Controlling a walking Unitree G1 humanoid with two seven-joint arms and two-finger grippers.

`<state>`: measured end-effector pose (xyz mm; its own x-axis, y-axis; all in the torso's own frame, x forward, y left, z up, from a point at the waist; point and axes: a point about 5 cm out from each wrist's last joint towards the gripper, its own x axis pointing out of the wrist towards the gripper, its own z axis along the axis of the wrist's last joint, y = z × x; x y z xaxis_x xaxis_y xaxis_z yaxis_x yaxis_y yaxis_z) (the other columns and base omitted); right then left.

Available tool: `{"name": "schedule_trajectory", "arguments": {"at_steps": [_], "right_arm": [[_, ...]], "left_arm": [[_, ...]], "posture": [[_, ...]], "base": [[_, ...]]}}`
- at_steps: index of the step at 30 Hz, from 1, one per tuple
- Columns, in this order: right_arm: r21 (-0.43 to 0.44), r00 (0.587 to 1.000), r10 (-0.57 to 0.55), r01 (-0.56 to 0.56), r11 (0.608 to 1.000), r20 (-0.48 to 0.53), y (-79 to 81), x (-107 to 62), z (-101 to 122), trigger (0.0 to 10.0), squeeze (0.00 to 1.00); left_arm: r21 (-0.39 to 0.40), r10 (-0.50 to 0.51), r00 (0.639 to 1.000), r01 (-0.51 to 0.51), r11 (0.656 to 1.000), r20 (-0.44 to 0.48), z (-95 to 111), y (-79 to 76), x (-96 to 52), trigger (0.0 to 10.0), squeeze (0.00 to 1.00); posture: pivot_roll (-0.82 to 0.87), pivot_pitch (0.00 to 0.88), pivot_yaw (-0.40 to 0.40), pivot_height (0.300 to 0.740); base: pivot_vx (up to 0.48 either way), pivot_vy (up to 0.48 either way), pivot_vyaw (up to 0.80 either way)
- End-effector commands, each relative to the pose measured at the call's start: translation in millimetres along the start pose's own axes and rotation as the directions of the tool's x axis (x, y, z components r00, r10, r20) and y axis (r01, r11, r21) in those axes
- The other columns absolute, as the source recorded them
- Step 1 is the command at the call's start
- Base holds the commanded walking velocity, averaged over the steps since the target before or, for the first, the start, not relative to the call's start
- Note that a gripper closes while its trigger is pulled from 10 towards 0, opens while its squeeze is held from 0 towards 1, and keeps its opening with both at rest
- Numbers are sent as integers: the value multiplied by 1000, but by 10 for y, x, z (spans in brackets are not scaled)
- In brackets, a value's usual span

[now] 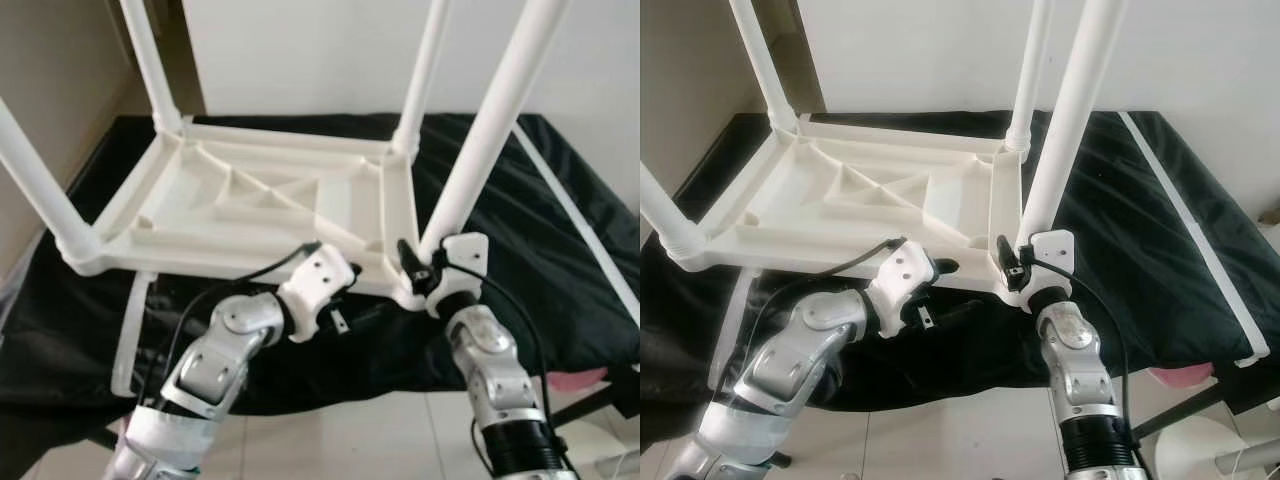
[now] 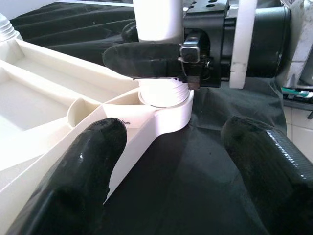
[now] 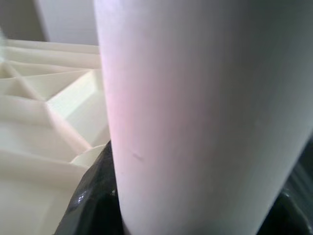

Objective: Building children table

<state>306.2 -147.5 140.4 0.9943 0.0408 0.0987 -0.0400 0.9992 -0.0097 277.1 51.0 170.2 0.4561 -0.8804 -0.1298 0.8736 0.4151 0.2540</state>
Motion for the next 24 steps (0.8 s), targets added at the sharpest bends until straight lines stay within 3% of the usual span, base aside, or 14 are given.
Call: {"name": "schedule_trajectory", "arguments": {"at_steps": [1,6,10,24], "right_arm": [[-15,978,-161,161,987,-129,-118,-96,-253,10000,0],[12,944,-292,297,955,-151,-53,-155,-285,10000,0],[38,945,-287,296,955,-156,23,-172,-256,10000,0],[50,945,-304,311,949,-120,42,-180,-175,10000,0]], "left_arm": [[4,18,1000,-18,1000,4,6,-20,-6,10000,0],[3,16,1000,-16,1000,5,6,-34,0,10000,0],[1,13,1000,-13,1000,6,6,-45,1,10000,0],[4,8,1000,-9,1000,6,3,-50,3,10000,0]], "posture": [[-41,92,-21,740],[-35,90,-24,740],[-36,88,-21,740],[-36,79,-22,740]], "base": [[0,0,0],[0,0,0],[0,0,0],[0,0,0]]}}
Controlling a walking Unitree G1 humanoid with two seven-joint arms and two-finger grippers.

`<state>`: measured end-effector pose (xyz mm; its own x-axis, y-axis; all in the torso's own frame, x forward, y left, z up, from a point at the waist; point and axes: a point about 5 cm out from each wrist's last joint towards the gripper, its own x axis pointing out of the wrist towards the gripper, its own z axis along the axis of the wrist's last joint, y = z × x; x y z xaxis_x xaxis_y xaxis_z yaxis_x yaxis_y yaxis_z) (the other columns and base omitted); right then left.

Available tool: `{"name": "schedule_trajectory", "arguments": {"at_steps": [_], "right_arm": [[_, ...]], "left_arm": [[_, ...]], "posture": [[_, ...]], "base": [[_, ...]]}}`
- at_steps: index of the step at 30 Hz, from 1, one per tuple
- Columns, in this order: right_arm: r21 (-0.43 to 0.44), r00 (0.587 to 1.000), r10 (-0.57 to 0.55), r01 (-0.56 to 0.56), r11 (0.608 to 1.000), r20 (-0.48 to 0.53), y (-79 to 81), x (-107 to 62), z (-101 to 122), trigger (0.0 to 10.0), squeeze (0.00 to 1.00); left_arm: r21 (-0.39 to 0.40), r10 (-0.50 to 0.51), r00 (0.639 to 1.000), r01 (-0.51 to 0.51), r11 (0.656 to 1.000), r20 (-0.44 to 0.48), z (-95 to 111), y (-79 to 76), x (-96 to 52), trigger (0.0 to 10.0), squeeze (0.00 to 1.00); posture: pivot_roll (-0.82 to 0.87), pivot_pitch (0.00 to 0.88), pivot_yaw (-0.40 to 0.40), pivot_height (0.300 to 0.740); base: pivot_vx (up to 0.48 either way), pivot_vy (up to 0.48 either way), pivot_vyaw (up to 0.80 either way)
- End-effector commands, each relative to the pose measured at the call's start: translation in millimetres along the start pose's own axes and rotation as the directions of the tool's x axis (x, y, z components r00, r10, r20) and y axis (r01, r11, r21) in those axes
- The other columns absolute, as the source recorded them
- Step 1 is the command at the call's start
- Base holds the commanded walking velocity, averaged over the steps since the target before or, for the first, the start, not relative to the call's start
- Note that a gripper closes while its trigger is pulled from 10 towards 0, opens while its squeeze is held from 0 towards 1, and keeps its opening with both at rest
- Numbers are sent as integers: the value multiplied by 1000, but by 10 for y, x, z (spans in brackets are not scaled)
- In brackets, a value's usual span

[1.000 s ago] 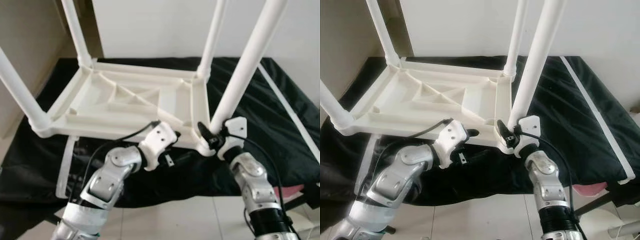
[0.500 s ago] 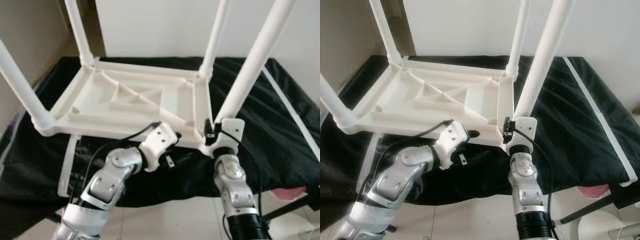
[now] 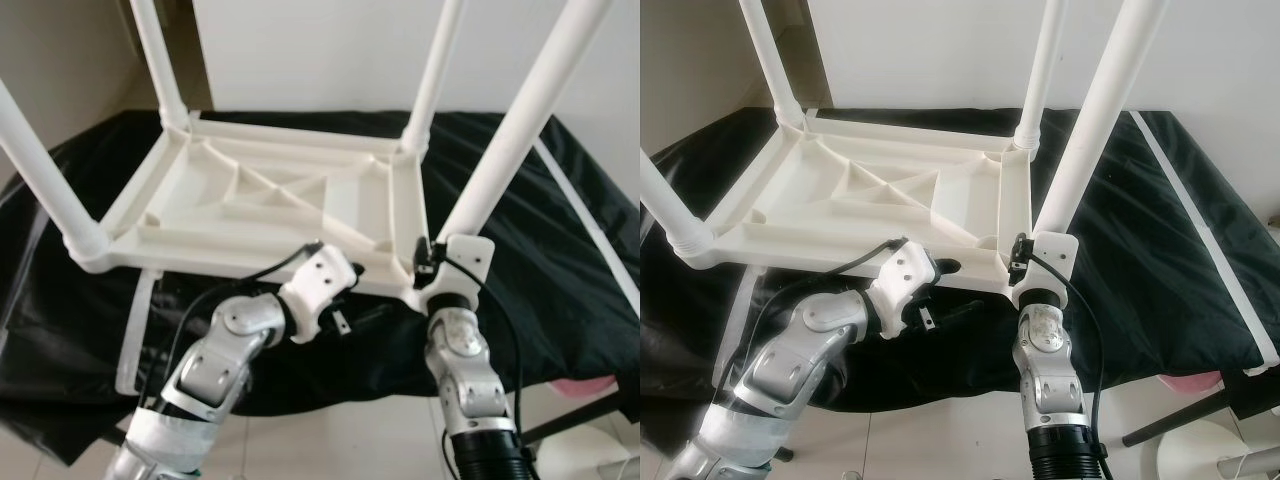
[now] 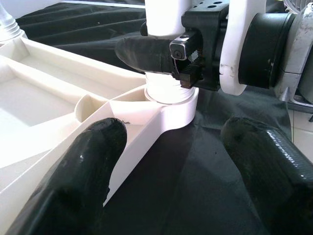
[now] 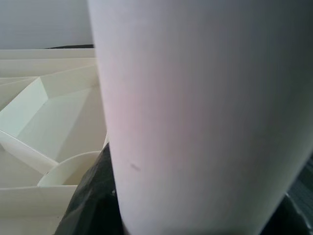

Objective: Building children table

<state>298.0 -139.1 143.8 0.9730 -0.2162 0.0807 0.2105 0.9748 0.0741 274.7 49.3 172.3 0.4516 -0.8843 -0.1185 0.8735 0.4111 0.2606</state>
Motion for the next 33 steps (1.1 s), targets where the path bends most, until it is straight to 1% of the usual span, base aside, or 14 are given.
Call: {"name": "schedule_trajectory", "arguments": {"at_steps": [1,6,7,8,9,15,17,20,27,28,29,30,32,33], "right_arm": [[-7,994,-59,59,998,-95,-83,-87,-206,10000,0],[-3,995,-55,55,998,-88,-78,-91,-184,10000,0],[5,995,-47,47,999,-84,-72,-93,-176,10000,298],[5,995,-47,47,999,-84,-72,-93,-176,10000,298],[15,997,-37,38,999,-73,-65,-94,-159,10000,1000],[48,999,20,-19,999,-28,-43,-103,-87,10000,1000],[48,999,20,-19,999,-28,-43,-103,-87,10000,1000],[53,998,67,-68,996,12,-68,-119,-39,10000,1000],[53,998,67,-68,996,12,-68,-119,-39,10000,1000],[51,997,74,-74,996,18,-95,-126,-36,10000,1000],[34,991,130,-131,991,37,-172,-110,-29,10000,1000],[34,991,130,-131,991,37,-172,-110,-29,10000,1000],[13,979,197,-198,980,55,-262,-91,-17,10000,1000],[13,979,197,-198,980,55,-262,-91,-17,10000,1000]], "left_arm": [[-4,11,1000,-11,1000,-7,-26,-27,2,10000,0],[-2,9,1000,-9,1000,-7,-27,-26,0,10000,0],[-1,8,1000,-8,1000,-8,-27,-26,0,10000,0],[-1,8,1000,-8,1000,-8,-27,-26,0,10000,0],[0,8,1000,-8,1000,-9,-27,-24,2,10000,0],[2,8,1000,-8,1000,-7,-22,-23,8,10000,0],[2,8,1000,-8,1000,-7,-22,-23,8,10000,0],[2,10,1000,-10,1000,-6,-19,-24,5,10000,0],[2,10,1000,-10,1000,-6,-19,-24,5,10000,0],[1,11,1000,-11,1000,-7,-22,-25,0,10000,0],[2,13,1000,-13,1000,-9,-22,-19,-6,10000,0],[2,13,1000,-13,1000,-9,-22,-19,-6,10000,0],[2,15,1000,-15,1000,-10,-22,-10,-13,10000,0],[2,15,1000,-15,1000,-10,-22,-10,-13,10000,0]], "posture": [[-35,77,-22,740],[-35,74,-19,740],[-36,74,-19,740],[-36,74,-19,740],[-36,73,-19,740],[-36,73,-22,740],[-36,73,-22,740],[-33,74,-24,740],[-33,74,-24,740],[-32,74,-24,740],[-32,77,-20,740],[-32,77,-20,740],[-32,77,-20,740],[-32,77,-20,740]], "base": [[0,0,0],[0,0,0],[0,0,0],[0,0,0],[0,0,0],[0,0,0],[0,0,0],[0,0,0],[0,0,0],[0,0,0],[0,0,0],[0,0,0],[0,0,0],[0,0,0]]}}
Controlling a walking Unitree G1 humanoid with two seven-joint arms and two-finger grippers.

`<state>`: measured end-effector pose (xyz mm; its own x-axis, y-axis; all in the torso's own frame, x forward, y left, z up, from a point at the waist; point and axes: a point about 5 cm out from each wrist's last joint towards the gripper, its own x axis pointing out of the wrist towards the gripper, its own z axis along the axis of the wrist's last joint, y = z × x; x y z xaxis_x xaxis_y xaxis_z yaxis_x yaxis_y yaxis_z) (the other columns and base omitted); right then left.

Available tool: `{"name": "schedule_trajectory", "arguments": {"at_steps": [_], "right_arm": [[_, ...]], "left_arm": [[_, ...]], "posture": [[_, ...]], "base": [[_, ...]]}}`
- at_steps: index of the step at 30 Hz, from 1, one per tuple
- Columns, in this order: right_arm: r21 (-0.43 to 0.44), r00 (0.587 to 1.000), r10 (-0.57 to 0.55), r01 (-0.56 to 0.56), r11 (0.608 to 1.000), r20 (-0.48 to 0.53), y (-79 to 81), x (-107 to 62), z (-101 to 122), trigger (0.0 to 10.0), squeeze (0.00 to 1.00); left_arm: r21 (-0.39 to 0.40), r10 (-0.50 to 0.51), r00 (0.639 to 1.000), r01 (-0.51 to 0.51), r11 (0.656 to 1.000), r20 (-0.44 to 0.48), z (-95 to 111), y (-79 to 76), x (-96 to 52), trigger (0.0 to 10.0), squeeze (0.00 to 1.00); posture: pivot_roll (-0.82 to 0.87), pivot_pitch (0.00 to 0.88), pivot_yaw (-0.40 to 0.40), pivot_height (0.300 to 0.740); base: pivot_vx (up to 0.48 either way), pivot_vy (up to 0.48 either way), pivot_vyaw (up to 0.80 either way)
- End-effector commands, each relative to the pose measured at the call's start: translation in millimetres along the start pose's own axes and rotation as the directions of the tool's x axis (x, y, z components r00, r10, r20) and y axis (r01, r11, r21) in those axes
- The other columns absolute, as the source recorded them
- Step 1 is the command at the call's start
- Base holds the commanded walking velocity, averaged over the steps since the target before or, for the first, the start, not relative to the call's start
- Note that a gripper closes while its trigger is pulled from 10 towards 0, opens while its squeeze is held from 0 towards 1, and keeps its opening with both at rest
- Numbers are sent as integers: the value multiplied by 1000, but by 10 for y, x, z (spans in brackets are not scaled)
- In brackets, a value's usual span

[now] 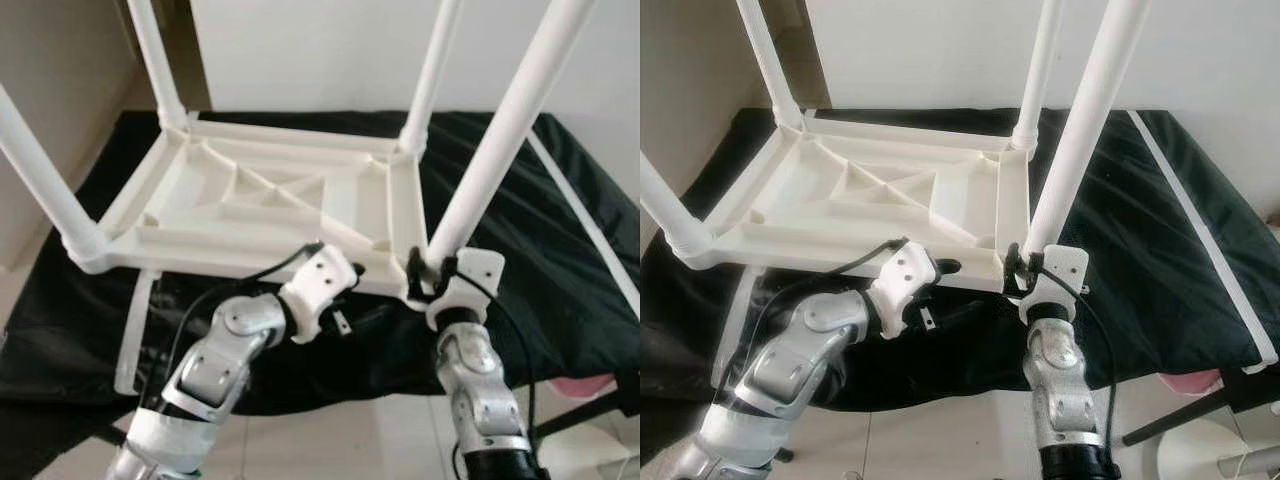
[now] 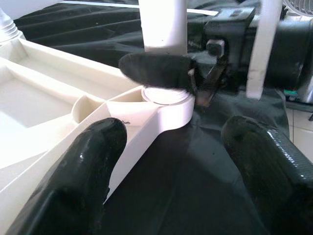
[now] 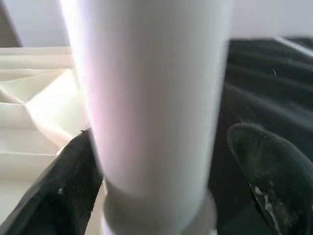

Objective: Building children table

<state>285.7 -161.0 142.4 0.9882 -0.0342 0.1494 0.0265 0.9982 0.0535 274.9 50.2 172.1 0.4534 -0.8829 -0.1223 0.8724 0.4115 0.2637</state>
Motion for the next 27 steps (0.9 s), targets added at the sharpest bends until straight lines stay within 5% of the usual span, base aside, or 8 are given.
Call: {"name": "schedule_trajectory", "arguments": {"at_steps": [1,4,5,19,20,23,24,27], "right_arm": [[11,1000,29,-29,1000,3,-40,-17,-21,10000,1000],[-5,998,66,-66,998,10,-61,14,-8,10000,612],[-15,992,122,-122,992,14,-100,67,14,10000,0],[-85,932,363,-362,928,-5,-74,231,40,10000,0],[-98,920,391,-390,915,-12,-61,245,34,6353,0],[-105,907,420,-420,902,-21,-60,262,15,3843,0],[-100,905,425,-425,899,-27,-70,264,-5,0,0],[-71,903,429,-430,900,-28,-95,254,-38,0,0]], "left_arm": [[-1,14,1000,-14,1000,-6,-16,-11,-7,10000,0],[1,13,1000,-13,1000,-7,-14,-8,-7,10000,0],[3,12,1000,-12,1000,-8,-12,0,-9,10000,0],[6,9,1000,-9,1000,-13,-9,8,-22,10000,0],[6,9,1000,-9,1000,-13,-8,9,-20,10000,0],[6,9,1000,-9,1000,-12,-7,11,-20,10000,0],[6,9,1000,-9,1000,-13,-9,10,-22,10000,0],[7,13,1000,-13,1000,-15,-13,10,-31,10000,0]], "posture": [[-32,77,-18,740],[-32,79,-14,740],[-30,80,-12,740],[-30,88,1,740],[-29,89,2,740],[-27,89,1,740],[-24,88,0,740],[-19,87,-3,740]], "base": [[0,0,0],[0,0,0],[0,0,0],[0,0,0],[0,0,0],[0,0,0],[0,0,0],[0,0,0]]}}
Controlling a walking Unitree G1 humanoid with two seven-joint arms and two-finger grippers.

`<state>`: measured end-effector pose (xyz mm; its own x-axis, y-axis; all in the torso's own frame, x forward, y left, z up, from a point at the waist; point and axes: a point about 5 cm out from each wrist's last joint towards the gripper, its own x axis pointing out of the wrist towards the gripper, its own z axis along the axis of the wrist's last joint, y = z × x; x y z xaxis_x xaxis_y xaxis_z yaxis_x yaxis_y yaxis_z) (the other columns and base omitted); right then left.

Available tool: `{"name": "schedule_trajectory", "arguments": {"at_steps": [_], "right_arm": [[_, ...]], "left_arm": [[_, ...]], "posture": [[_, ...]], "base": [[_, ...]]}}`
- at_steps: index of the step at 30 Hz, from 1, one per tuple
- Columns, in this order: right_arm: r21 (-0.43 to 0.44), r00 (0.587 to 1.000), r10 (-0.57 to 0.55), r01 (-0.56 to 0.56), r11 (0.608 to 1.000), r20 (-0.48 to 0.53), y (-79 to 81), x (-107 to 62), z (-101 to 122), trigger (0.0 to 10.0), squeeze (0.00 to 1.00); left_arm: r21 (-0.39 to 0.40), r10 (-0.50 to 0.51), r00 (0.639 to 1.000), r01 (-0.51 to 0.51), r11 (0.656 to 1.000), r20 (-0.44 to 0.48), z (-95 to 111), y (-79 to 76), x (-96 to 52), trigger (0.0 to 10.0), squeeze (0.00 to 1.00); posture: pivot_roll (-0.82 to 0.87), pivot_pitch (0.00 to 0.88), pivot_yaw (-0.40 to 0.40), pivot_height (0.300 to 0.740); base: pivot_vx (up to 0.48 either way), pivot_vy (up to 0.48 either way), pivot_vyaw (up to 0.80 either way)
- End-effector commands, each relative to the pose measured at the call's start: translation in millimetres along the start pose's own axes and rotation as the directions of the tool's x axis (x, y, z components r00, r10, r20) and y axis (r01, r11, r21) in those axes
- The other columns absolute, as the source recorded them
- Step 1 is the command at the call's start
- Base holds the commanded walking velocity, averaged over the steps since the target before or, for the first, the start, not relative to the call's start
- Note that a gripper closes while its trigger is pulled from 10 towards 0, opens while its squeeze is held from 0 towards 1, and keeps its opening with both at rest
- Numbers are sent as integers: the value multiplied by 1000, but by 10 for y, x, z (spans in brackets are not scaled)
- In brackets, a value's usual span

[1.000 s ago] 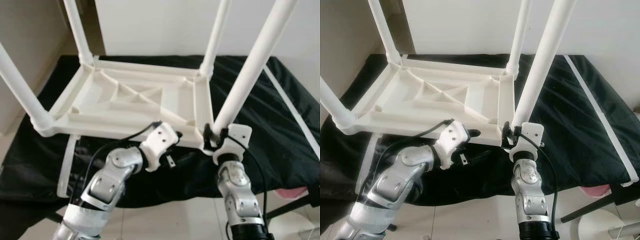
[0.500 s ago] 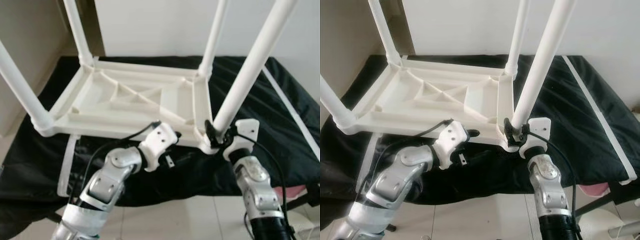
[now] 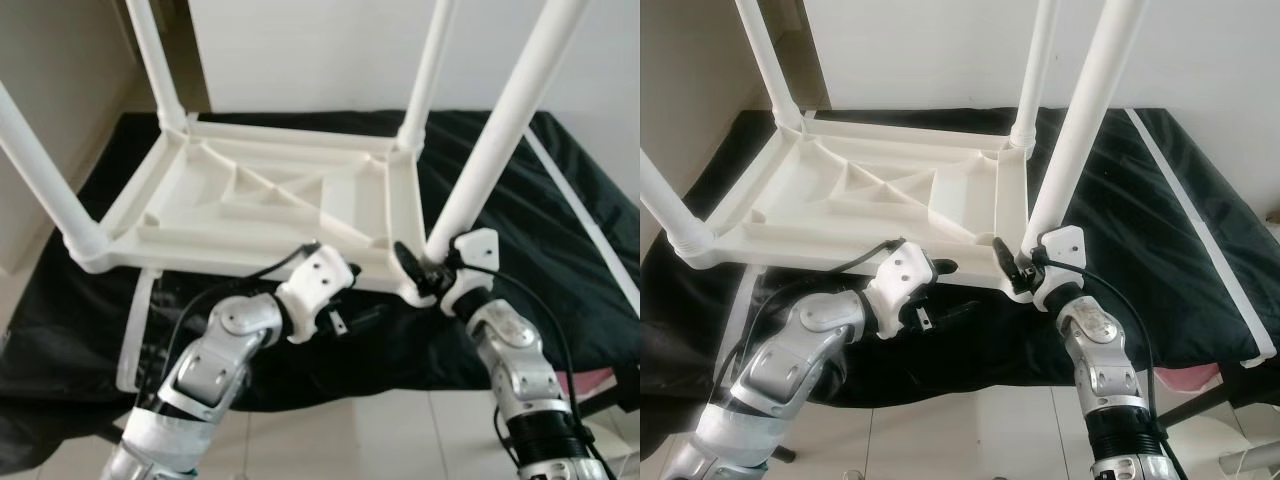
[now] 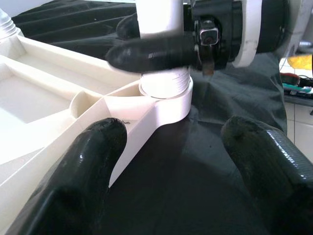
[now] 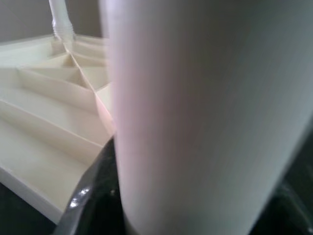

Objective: Building children table

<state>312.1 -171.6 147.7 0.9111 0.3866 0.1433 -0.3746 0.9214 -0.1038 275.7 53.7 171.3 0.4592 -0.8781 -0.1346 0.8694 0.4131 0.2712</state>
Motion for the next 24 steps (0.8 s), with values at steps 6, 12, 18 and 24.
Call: {"name": "schedule_trajectory", "arguments": {"at_steps": [6,12,18,24], "right_arm": [[55,1000,-5,7,998,-25,-12,-54,-121,0,0],[93,997,-64,68,993,-42,-11,-91,-164,10000,0],[108,982,-173,181,977,-81,44,-83,-205,10000,0],[164,942,-320,333,928,-104,310,12,-207,10000,0]], "left_arm": [[-2,11,1000,-11,1000,-4,-7,-12,-17,10000,0],[-3,4,1000,-4,1000,-7,-14,-21,-21,10000,0],[-2,-12,1000,12,1000,-5,-15,-36,-8,10000,0],[11,-16,1000,16,1000,-7,-13,-35,23,10000,0]], "posture": [[-18,83,2,740],[-21,81,7,740],[-28,72,13,740],[-26,51,7,740]], "base": [[0,0,0],[0,0,0],[0,0,0],[0,0,0]]}}
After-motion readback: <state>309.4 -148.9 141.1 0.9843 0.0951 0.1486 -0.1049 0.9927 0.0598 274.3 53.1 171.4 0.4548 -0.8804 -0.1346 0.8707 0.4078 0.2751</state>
